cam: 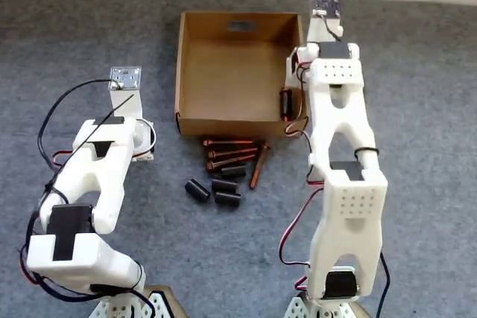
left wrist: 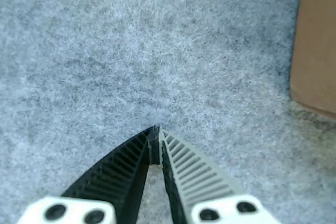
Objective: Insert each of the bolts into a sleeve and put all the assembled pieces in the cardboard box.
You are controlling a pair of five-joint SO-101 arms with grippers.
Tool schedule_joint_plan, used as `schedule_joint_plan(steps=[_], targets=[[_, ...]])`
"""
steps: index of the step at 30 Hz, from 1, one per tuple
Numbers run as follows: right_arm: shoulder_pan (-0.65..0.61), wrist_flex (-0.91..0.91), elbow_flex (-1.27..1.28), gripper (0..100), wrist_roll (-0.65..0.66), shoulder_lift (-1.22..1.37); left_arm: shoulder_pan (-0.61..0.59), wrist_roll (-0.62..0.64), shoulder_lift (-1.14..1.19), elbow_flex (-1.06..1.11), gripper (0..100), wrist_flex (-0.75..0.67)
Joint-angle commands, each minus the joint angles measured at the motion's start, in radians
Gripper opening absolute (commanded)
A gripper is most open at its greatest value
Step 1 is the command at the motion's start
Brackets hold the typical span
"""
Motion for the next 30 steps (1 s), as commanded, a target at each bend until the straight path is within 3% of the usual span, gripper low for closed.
schedule_joint_plan(steps=[1,9,14,30], targets=[[-0.01,0.013,-0.002,0.1,0.0,-0.012,0.012,-0.008,-0.004,-0.031,1,-0.014],[-0.073,0.061,-0.004,0.7,-0.009,-0.018,0.012,-0.008,-0.004,-0.031,1,-0.014],[-0.074,0.059,-0.004,0.7,-0.098,-0.015,0.012,-0.008,-0.004,-0.031,1,-0.014],[-0.116,0.061,-0.004,0.7,-0.098,-0.012,0.012,-0.008,-0.004,-0.031,1,-0.014]])
